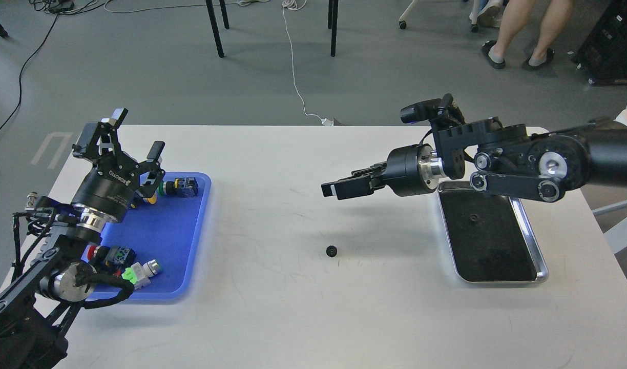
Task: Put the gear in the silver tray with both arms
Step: 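Reach the right gripper toward the gear on the table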
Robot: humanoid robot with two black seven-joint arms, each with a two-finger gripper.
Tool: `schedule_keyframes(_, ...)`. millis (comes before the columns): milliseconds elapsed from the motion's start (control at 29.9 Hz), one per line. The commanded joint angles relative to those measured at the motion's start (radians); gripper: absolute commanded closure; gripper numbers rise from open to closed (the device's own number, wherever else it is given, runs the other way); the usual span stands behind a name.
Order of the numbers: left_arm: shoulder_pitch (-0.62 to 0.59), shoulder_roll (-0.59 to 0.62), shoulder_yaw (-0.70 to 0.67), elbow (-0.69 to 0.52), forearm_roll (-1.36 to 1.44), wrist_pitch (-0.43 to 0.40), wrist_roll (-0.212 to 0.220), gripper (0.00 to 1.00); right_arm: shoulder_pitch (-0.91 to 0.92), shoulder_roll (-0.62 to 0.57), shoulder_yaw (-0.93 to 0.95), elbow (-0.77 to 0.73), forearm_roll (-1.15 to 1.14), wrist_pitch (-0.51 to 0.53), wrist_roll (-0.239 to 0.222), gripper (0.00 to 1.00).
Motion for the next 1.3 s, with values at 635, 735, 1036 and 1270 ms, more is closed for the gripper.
schedule_keyframes(635, 0.001, -0.011, -0.001, 0.0, 0.003, -0.001, 0.0, 0.02, -0.035, 0.239, -0.28, -0.122, -0.145, -0.127, 0.0, 0.02)
schedule_keyframes(735, 0.003, -0.013, -0.002, 0.0, 0.003, -0.001, 0.0, 0.02, -0.039, 0.239, -0.28, -0.122, -0.145, -0.133, 0.0, 0.02)
schedule_keyframes(1036, 0.004, -0.008, -0.001, 0.0, 0.003, -0.006, 0.0, 0.02, -0.051, 0.239, -0.308, -0.119, -0.148, -0.182, 0.0, 0.03)
schedule_keyframes(1270, 0.004, -0.009, -0.001, -0.006, 0.003, -0.006, 0.0, 0.02, -0.088, 0.239, -0.311, -0.096, -0.178, -0.318, 0.0, 0.03)
